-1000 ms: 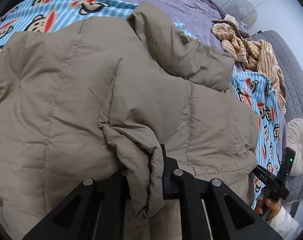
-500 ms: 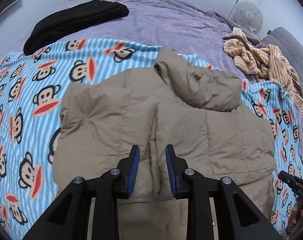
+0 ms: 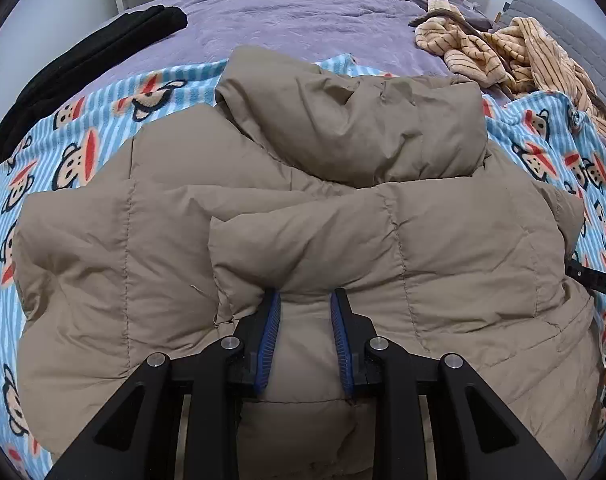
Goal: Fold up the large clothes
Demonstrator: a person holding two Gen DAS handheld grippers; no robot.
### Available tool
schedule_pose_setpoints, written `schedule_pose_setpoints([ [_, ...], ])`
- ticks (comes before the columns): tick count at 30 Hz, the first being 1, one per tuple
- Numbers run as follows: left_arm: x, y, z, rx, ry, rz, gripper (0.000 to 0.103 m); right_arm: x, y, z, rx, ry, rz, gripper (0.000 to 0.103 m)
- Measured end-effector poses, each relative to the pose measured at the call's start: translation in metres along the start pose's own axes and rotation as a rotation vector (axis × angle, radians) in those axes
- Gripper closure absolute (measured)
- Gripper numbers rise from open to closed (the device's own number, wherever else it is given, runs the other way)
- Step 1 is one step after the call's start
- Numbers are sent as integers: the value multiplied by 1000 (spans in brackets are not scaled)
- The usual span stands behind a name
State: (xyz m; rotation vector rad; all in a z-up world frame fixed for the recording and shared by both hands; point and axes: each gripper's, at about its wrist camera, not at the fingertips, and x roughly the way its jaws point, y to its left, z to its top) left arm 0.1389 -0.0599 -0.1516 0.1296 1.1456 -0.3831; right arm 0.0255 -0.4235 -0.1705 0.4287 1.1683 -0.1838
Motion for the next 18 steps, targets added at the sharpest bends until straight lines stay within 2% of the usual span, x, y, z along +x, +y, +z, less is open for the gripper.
schedule_pose_setpoints([
  [3, -5, 2, -1, -21, -5, 3, 74, 1, 0, 1, 27, -5, -9, 80],
  [6, -21, 1, -6, -10, -11, 51, 74, -5, 8, 1, -16, -11, -46, 78],
  [10, -39, 11, -17, -36, -18, 77, 74, -15, 16, -2, -81, -27, -110, 75],
  [11, -40, 14, -20, -47, -13, 82, 74, -20, 16, -5, -85, -31, -127, 71],
  [12, -41, 17, -23, -58, -10, 83, 74, -23, 14, -7, -84, -33, -146, 60],
  [14, -42, 20, -27, -64, -5, 85, 74, -34, 11, -12, -64, -42, -169, 52],
  [18, -41, 19, -32, -40, 1, 116, 74, -58, 7, -30, -55, -51, -176, 49],
])
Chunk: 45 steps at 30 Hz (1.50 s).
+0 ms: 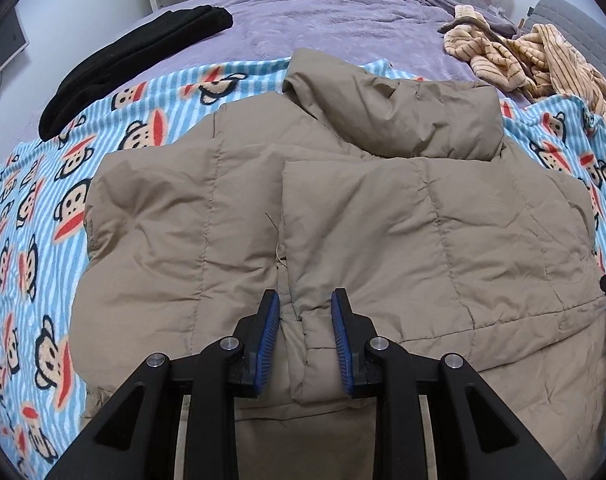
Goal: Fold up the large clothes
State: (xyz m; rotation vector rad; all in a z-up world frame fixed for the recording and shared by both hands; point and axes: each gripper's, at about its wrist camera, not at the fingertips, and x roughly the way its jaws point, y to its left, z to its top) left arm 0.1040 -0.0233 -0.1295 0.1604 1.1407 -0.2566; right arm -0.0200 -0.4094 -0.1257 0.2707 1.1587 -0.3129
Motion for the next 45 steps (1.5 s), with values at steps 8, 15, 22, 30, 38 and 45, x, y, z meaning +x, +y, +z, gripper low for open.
schedule_pose_setpoints([
  [8, -35, -6, -8, 26, 35, 18, 74, -29, 1, -21, 14, 34, 11, 46],
  [15, -72, -4, -29, 3, 34, 10, 0, -54, 7, -34, 87, 78, 99, 33],
  [22, -90, 2, -40, -20, 37, 38, 0, -70, 21, -38, 90, 105, 134, 32],
  [30, -107, 11, -50, -72, 83, 32, 0, -84, 40, -34, 90, 133, 200, 21],
  [38, -132, 11, -65, -85, 104, 81, 0, -101, 48, -38, 118, 142, 243, 0],
  [45, -147, 16, -89, -105, 162, 98, 0, -119, 53, -50, 96, 183, 281, 0],
])
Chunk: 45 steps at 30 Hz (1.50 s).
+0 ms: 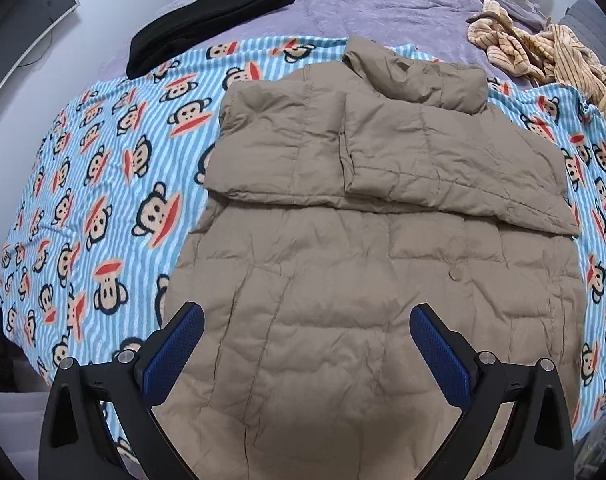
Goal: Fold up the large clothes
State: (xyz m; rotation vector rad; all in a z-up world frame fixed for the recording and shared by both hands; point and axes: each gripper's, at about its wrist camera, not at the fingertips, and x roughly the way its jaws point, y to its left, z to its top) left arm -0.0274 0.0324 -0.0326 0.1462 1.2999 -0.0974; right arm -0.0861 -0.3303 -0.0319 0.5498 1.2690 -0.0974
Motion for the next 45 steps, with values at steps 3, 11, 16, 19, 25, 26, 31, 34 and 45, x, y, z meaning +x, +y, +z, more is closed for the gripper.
schedule_pose_setpoints([
  [3, -8, 2, -18, -9, 14, -13, 0, -4, -2, -10, 8, 11, 14, 0],
  [11, -24, 10, -57, -25, 32, -41, 0, -15, -13, -40, 103, 38, 81, 0],
  [16, -22, 22, -71, -3, 37, -58, 0, -12, -11, -59, 133, 50, 74, 0],
  [19, -19, 32, -81, 10, 44, -73, 0, -11, -6, -75, 168, 45, 74, 0],
  [25, -16, 56, -106, 34, 56, -89, 0, -3, 10, -114, 215, 64, 71, 0],
  [26, -16, 59, -109, 35, 56, -94, 0, -2, 11, -120, 228, 66, 76, 0],
  [31, -17, 74, -122, 67, 46, -105, 0, 0, 20, -149, 279, 64, 91, 0],
  [34, -16, 81, -128, 78, 47, -118, 0, -3, 25, -163, 294, 51, 92, 0],
  [45, -7, 126, -156, -62, 93, -179, 0, -8, 12, -193, 380, 54, 85, 0],
])
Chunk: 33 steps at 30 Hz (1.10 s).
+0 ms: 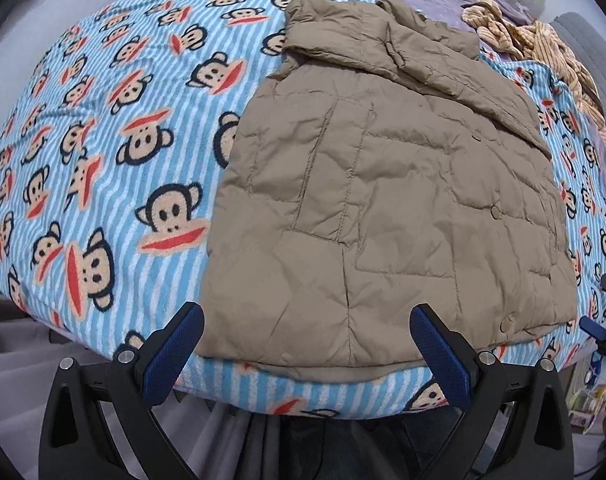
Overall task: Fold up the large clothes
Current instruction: 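Grasp the beige jacket's hem with both grippers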
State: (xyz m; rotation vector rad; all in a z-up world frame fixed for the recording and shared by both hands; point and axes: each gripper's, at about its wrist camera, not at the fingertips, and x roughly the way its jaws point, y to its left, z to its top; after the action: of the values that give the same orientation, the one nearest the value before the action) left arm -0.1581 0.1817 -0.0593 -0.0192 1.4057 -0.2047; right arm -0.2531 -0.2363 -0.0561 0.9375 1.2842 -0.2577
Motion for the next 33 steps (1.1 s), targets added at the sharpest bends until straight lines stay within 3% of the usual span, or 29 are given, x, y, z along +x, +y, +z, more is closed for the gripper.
schedule_pose_setpoints([
  [7, 31, 7, -21, -105, 108, -37, 0, 1, -33, 6, 43, 55, -9, 0],
  [11, 41, 17, -35, -218, 139, -150, 0, 4, -67, 8, 122, 73, -3, 0],
  [18, 68, 29, -42, -392, 171, -312, 0, 27, -119, 6, 316, 91, 127, 0],
  [25, 82, 11, -22, -399, 146, -377, 2, 46, -136, 8, 428, 64, 241, 0],
  [27, 83, 4, -15, -388, 146, -394, 13, 48, -138, 10, 459, 47, 292, 0],
  [30, 86, -3, -9, -367, 156, -386, 13, 51, -137, 14, 485, 31, 335, 1],
  [33, 87, -5, -10, -347, 165, -361, 22, 56, -137, 16, 505, 30, 337, 2],
])
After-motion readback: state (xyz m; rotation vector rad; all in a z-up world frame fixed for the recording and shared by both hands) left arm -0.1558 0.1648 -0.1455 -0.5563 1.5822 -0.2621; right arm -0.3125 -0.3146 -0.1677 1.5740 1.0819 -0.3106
